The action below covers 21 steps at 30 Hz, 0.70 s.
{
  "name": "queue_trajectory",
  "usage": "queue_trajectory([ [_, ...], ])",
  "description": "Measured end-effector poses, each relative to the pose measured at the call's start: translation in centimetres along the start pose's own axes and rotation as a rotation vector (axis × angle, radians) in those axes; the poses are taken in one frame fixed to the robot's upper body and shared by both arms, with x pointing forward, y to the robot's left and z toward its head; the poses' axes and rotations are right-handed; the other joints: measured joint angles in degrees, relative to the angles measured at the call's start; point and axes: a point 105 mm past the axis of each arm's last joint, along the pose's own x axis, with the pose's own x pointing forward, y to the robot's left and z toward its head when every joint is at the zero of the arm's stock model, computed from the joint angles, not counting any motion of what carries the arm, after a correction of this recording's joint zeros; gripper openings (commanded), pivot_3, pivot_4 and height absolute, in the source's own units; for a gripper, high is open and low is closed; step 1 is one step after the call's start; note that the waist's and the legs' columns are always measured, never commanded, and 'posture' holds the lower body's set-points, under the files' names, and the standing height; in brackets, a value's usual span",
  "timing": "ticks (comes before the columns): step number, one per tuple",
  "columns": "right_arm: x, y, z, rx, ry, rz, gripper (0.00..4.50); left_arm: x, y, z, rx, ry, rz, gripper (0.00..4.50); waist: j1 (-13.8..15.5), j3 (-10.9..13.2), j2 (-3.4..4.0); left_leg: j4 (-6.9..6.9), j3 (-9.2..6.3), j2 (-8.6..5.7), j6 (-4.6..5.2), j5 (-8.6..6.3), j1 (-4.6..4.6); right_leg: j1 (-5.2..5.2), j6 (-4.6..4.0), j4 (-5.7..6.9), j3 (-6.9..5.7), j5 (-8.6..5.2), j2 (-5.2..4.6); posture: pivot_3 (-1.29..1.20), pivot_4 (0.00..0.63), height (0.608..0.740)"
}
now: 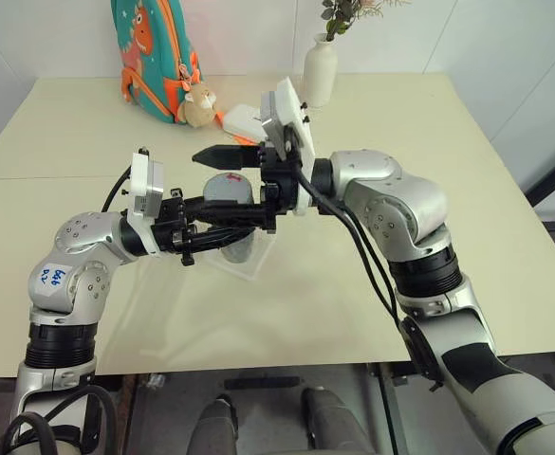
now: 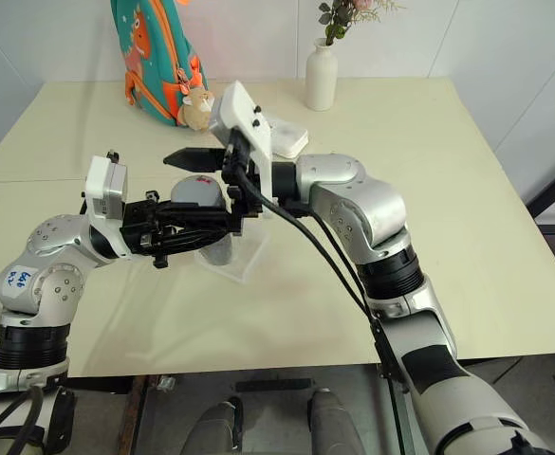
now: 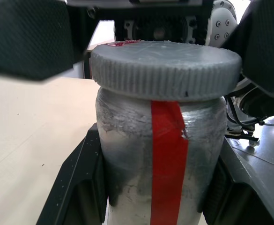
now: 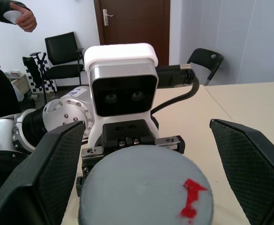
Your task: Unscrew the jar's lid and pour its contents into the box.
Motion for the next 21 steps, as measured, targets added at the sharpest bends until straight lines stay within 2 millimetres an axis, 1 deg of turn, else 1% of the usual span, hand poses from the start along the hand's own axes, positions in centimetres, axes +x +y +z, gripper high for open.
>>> queue_trajectory([
  [4,-0.1,0.0,0.0,-0.006,0.003,-0.005,4.47,0.0,0.0,0.0,-0.001,-0.002,0.0,2.03,0.0,0.0,0.0,-0.01,0.0,0.0,0.0,0.0,0.0,0.0,0.0,-0.01,0.0,0.0,0.0,0.0,0.15,0.74],
  [9,-0.7,-1.0,-0.3,-0.011,0.004,-0.038,4.47,0.0,0.2,-0.2,-0.008,-0.001,0.011,2.03,-0.03,0.0,0.0,0.0,0.0,0.0,0.0,0.0,0.0,0.0,0.0,-0.01,0.0,0.0,0.0,0.0,0.15,0.74],
  [15,-1.3,-1.6,-0.6,-0.011,0.006,-0.031,4.47,-0.2,0.5,-0.4,-0.02,0.003,0.03,2.03,-0.01,0.0,0.0,-0.01,0.0,0.0,0.0,0.0,0.0,0.0,0.0,-0.02,0.0,0.0,0.0,0.0,0.15,0.74],
  [21,-2.3,-1.8,-0.6,-0.015,0.015,-0.012,4.47,-0.3,0.6,-0.5,-0.023,0.004,0.036,2.03,0.01,0.0,0.0,-0.01,0.0,0.0,0.0,0.0,0.0,0.0,0.0,-0.02,0.0,0.0,0.0,0.0,0.15,0.74],
])
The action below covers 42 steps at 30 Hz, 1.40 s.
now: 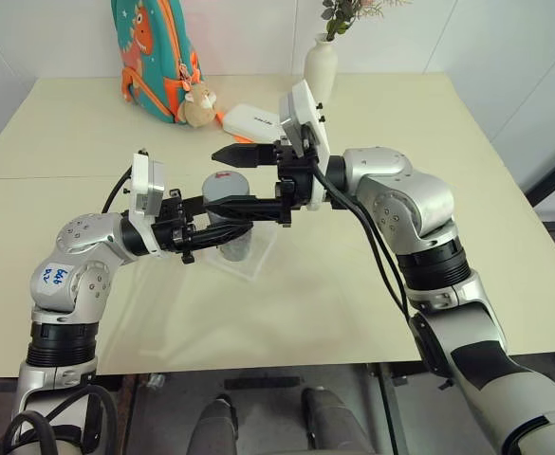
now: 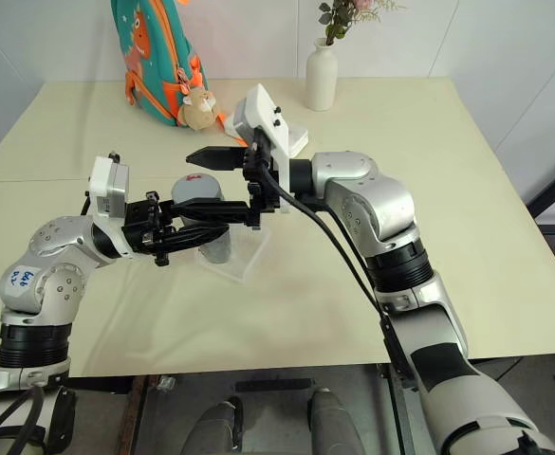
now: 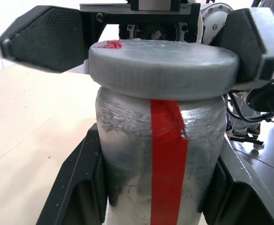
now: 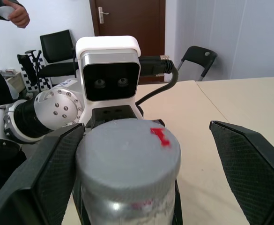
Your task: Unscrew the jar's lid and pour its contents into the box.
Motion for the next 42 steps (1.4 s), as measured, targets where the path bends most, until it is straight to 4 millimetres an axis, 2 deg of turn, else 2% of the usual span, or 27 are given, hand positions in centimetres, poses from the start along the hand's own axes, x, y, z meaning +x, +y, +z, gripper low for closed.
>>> queue_trajectory([
  [11,-1.8,-0.7,0.7,0.019,-0.024,-0.003,4.47,-0.2,-0.2,0.0,0.001,0.005,-0.015,2.03,-0.01,0.0,0.0,0.0,0.0,0.0,0.0,0.0,0.0,0.0,0.0,-0.01,0.0,0.0,0.0,0.0,0.15,0.74],
  [21,-1.9,-0.7,0.4,0.037,-0.022,0.004,4.47,-0.3,-0.3,-0.1,0.0,0.009,-0.021,2.03,-0.01,0.0,0.0,0.0,0.0,0.0,0.0,0.0,0.0,0.0,0.0,0.0,0.0,0.0,0.0,0.0,0.15,0.74],
  [28,-2.6,-1.9,-0.2,0.06,-0.027,-0.051,4.47,-0.5,-0.3,-0.3,-0.007,0.018,-0.014,2.03,-0.03,0.0,0.0,0.0,0.0,0.0,0.0,0.0,0.0,0.0,0.0,-0.01,0.0,0.0,0.0,0.0,0.15,0.74],
  [35,-2.8,-2.0,-0.4,0.086,-0.031,-0.056,4.47,-0.6,-0.3,-0.4,-0.011,0.019,-0.013,2.03,0.0,0.0,0.0,0.0,0.0,0.0,0.0,0.0,0.0,0.0,0.0,0.0,0.0,0.0,0.0,0.0,0.15,0.74],
  [39,-3.1,-1.5,0.7,0.141,-0.091,-0.022,4.47,-0.6,-0.3,-0.3,-0.008,0.017,-0.013,2.03,-0.02,0.0,0.0,0.0,0.0,0.0,0.0,0.0,0.0,0.0,0.0,0.0,0.0,0.0,0.0,0.0,0.15,0.74],
  [42,-2.8,-0.5,2.4,0.149,-0.14,0.03,4.47,-0.6,-0.3,-0.3,-0.006,0.016,-0.012,2.03,-0.06,0.0,0.0,-0.01,0.0,0.01,0.0,0.0,0.01,0.0,0.0,0.0,0.0,0.0,0.01,0.0,0.15,0.74],
])
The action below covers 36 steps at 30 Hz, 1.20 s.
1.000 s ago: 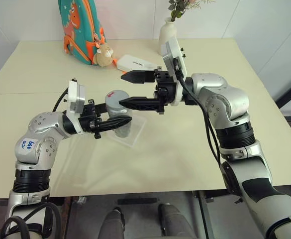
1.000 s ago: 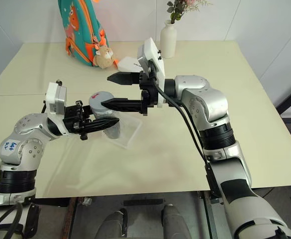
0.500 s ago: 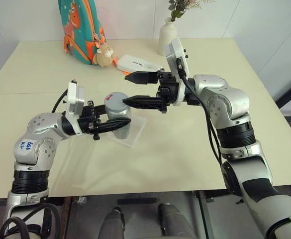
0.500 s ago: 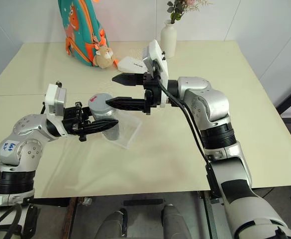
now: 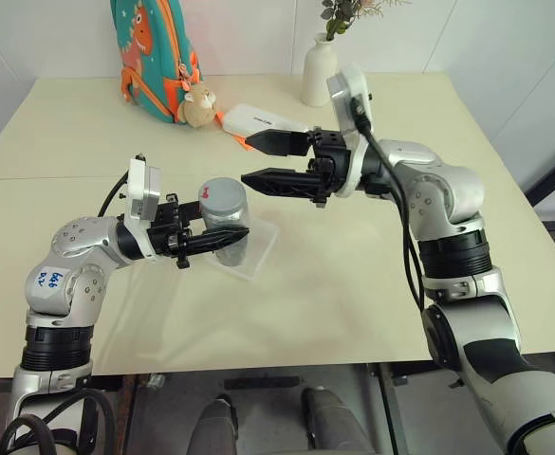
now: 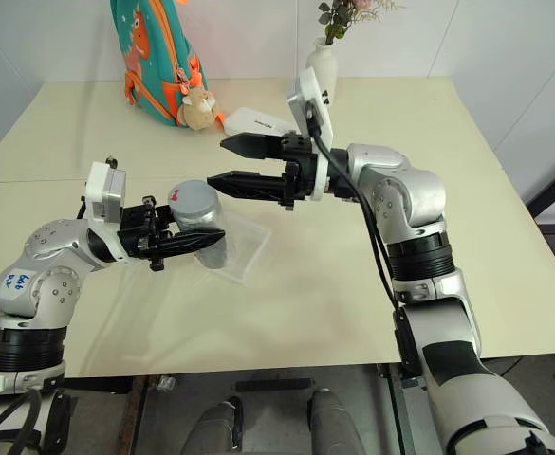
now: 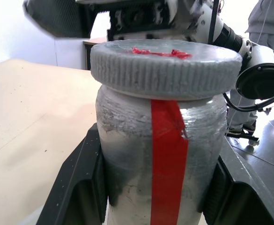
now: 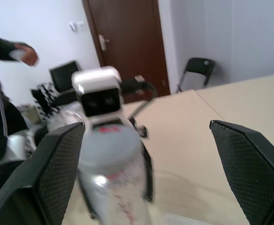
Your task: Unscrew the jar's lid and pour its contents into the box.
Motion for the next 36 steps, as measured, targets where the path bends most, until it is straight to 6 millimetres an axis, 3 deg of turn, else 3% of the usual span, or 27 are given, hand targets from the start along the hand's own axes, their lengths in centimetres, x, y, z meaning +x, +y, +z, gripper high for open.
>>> queue_trajectory([
  [6,1.7,1.1,0.0,-0.007,0.017,0.03,4.47,0.0,0.0,0.0,0.001,0.0,-0.001,2.03,0.06,0.0,0.0,0.02,0.0,-0.01,0.0,0.0,0.0,0.0,0.0,0.01,0.0,0.0,-0.01,0.0,0.15,0.74],
  [12,2.7,1.6,-2.8,-0.02,0.115,0.037,4.47,0.0,0.0,0.0,-0.003,0.003,-0.002,2.03,0.02,0.0,0.0,0.0,0.0,-0.01,0.0,0.0,-0.01,-0.01,0.0,-0.01,0.0,0.0,0.0,0.0,0.15,0.74],
  [24,3.1,1.5,-3.0,-0.048,0.125,0.024,4.47,0.1,-0.1,0.0,-0.012,0.007,-0.004,2.03,0.04,0.0,0.0,0.01,0.0,-0.01,0.0,0.0,-0.01,-0.02,0.0,0.0,0.0,0.0,0.0,0.0,0.15,0.74],
  [27,3.1,1.5,-2.9,-0.053,0.124,0.023,3.86,0.1,-0.1,0.0,-0.012,0.007,-0.003,2.03,0.05,0.0,0.0,0.01,0.0,-0.01,0.0,0.0,-0.01,-0.02,0.0,0.0,0.0,0.0,0.0,0.0,0.15,0.74],
  [31,3.1,1.5,-3.0,-0.061,0.126,0.022,2.58,0.1,-0.1,0.0,-0.013,0.007,-0.003,2.03,0.04,0.0,0.0,0.01,0.0,-0.01,0.0,0.0,-0.01,-0.01,0.0,0.0,0.0,0.0,0.0,0.0,0.15,0.74],
  [36,3.3,1.5,-2.9,-0.037,0.103,0.021,2.58,0.0,-0.1,0.1,-0.011,0.005,0.001,2.03,0.02,0.0,0.0,0.01,0.0,0.0,0.0,0.0,-0.01,-0.02,0.0,0.01,0.0,0.0,0.0,0.0,0.15,0.74],
])
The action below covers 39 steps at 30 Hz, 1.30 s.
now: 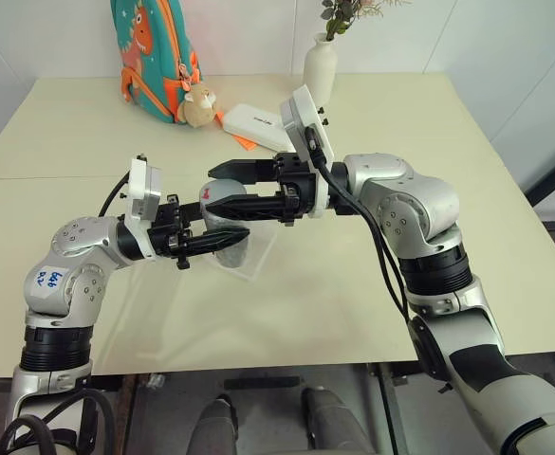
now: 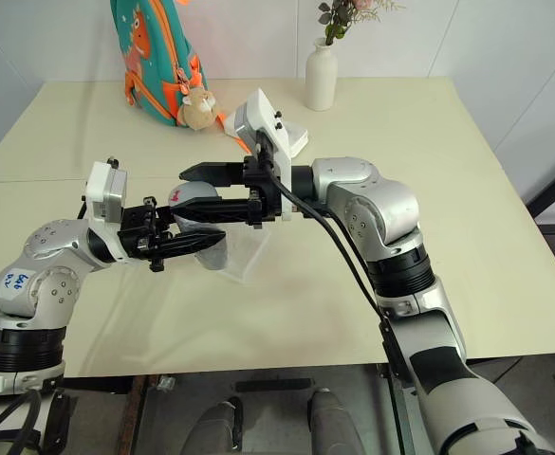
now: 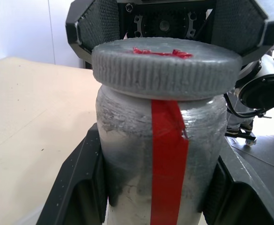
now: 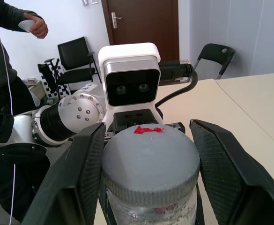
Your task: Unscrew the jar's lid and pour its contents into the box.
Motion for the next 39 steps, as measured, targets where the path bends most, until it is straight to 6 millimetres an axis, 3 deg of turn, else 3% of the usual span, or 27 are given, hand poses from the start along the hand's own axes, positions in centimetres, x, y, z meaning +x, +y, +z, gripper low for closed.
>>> queue_trajectory([
  [3,0.0,-0.1,0.9,0.12,-0.104,0.002,2.58,-0.1,-0.1,0.4,0.017,-0.003,0.002,2.03,0.0,0.0,0.0,0.0,0.0,0.0,0.0,0.0,0.0,0.0,0.0,0.03,0.0,0.0,0.0,0.0,0.15,0.74],
  [8,-0.9,0.0,4.6,0.196,-0.273,0.016,2.58,-0.1,-0.3,0.2,0.013,0.001,0.002,2.03,0.06,0.0,0.0,-0.01,0.0,0.0,0.0,0.0,0.0,0.0,0.0,0.0,0.0,0.0,-0.01,0.0,0.15,0.74],
  [11,-2.1,-0.6,4.6,0.184,-0.272,-0.049,2.58,-0.3,-0.3,-0.2,0.0,0.006,0.01,2.03,0.07,0.0,0.0,-0.01,0.0,0.0,0.0,0.0,0.0,0.0,-0.02,-0.02,0.0,-0.01,0.0,0.0,0.15,0.74],
  [13,-3.4,-1.2,3.6,0.154,-0.238,-0.126,2.58,-0.4,-0.4,-0.2,0.001,0.009,0.017,2.03,0.09,0.0,0.0,-0.02,0.0,-0.01,0.01,-0.01,-0.03,0.0,-0.02,-0.07,0.0,-0.01,-0.01,0.0,0.15,0.74],
  [16,-6.8,-3.2,1.0,0.099,-0.16,-0.335,2.58,-1.2,-0.3,-0.3,-0.001,0.013,0.05,2.03,0.18,0.0,-0.01,-0.05,0.01,-0.02,0.02,-0.01,-0.06,-0.01,-0.02,-0.15,0.01,-0.01,-0.01,0.0,0.15,0.74],
  [23,-14.4,-5.0,-8.7,0.028,0.068,-0.683,2.58,-2.6,0.4,0.6,0.015,-0.004,0.124,2.03,-0.04,0.0,-0.02,-0.1,0.1,-0.02,0.04,-0.02,-0.04,-0.01,-0.01,-0.21,0.09,-0.01,-0.01,0.0,0.15,0.74],
  [28,-17.3,-5.2,-13.8,0.073,0.123,-0.797,2.58,-2.9,0.7,0.5,0.005,-0.008,0.146,2.03,-0.11,0.0,-0.02,-0.07,0.11,-0.02,0.02,-0.01,0.03,0.0,-0.01,-0.07,0.11,-0.01,0.01,0.0,0.15,0.74],
  [31,-18.0,-5.3,-14.8,0.07,0.127,-0.824,2.58,-2.8,0.9,0.7,0.009,-0.012,0.153,2.03,-0.07,0.0,-0.02,-0.04,0.11,-0.02,-0.01,0.01,0.04,0.02,0.01,-0.05,0.12,0.0,0.02,0.0,0.15,0.74],
  [37,-19.3,-5.4,-15.4,0.102,0.1,-0.861,4.48,-3.0,2.3,1.0,-0.01,-0.025,0.21,2.03,0.03,0.0,-0.02,-0.02,0.08,-0.02,-0.01,0.01,0.11,0.12,0.02,-0.03,0.11,0.01,0.02,0.0,0.15,0.74],
  [39,-19.3,-5.4,-14.9,0.089,0.08,-0.854,4.48,-3.1,2.9,1.2,-0.008,-0.025,0.236,2.03,0.03,0.0,-0.02,-0.02,0.08,-0.02,-0.01,0.01,0.13,0.13,0.02,-0.02,0.11,0.01,0.02,0.0,0.15,0.74],
])
